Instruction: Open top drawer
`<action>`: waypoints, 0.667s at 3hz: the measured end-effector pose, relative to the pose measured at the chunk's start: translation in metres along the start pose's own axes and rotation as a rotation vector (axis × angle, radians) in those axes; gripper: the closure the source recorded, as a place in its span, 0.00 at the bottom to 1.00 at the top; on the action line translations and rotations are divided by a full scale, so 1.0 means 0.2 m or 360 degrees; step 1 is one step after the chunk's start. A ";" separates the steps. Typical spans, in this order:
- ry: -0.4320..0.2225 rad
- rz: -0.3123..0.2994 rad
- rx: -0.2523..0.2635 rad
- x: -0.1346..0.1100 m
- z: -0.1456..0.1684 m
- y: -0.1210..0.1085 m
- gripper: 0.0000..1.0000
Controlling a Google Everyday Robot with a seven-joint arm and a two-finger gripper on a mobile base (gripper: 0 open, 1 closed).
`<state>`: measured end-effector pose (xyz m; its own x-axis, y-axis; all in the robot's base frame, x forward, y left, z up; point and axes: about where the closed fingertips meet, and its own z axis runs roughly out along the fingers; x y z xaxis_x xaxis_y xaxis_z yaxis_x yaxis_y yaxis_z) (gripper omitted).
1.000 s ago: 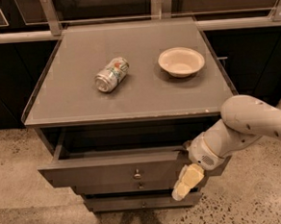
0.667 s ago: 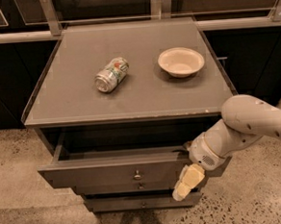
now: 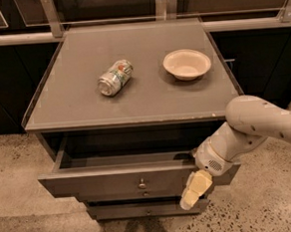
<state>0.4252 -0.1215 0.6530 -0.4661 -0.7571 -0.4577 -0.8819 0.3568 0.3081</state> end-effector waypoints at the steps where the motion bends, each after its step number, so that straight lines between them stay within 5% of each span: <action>1: 0.0112 -0.0026 -0.0120 0.06 0.00 0.10 0.00; 2: 0.0112 -0.0026 -0.0120 0.06 0.00 0.09 0.00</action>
Offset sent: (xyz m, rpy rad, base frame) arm -0.0963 -0.0300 0.0203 -0.0835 0.1920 0.2075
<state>0.4032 -0.1233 0.6533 -0.4433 -0.8000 -0.4044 -0.8804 0.3038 0.3642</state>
